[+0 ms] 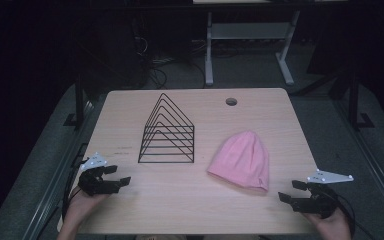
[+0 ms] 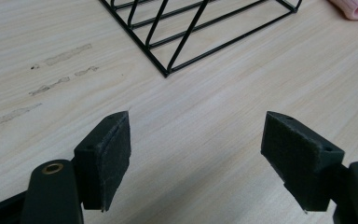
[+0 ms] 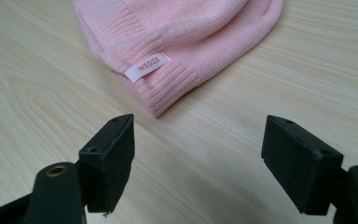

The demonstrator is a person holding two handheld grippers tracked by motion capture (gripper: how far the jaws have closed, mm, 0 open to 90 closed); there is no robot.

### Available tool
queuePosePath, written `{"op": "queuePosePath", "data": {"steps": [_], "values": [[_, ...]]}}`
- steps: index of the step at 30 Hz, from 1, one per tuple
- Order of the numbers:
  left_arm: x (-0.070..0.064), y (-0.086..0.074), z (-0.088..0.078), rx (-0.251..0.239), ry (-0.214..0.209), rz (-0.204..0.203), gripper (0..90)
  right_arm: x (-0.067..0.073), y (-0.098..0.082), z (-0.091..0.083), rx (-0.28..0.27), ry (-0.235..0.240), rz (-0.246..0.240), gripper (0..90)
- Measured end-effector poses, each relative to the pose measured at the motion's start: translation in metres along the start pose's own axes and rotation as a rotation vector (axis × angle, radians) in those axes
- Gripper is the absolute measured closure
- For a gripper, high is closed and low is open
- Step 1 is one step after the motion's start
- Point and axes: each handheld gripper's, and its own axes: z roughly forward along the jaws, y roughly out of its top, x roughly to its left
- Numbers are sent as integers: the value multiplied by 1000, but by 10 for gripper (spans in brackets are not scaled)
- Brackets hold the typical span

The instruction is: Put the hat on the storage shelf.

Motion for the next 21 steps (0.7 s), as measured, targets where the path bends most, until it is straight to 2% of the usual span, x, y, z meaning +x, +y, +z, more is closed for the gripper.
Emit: {"op": "queuePosePath", "data": {"steps": [2,4,7,12,13,21], "values": [[-1,0,1,2,0,-6,238,0,1,0,-7,2,-5,247],[0,-1,0,18,4,14,238,1,4,2,-16,7,-20,247],[-1,-1,-1,14,8,1,238,2,6,4,-8,16,-29,243],[0,-2,0,19,6,11,237,-1,9,6,-5,28,-31,234],[-1,-2,1,19,4,1,237,-2,13,5,-11,36,-31,233],[-2,-1,4,22,-3,-3,235,-4,23,7,-7,44,-34,221]]}}
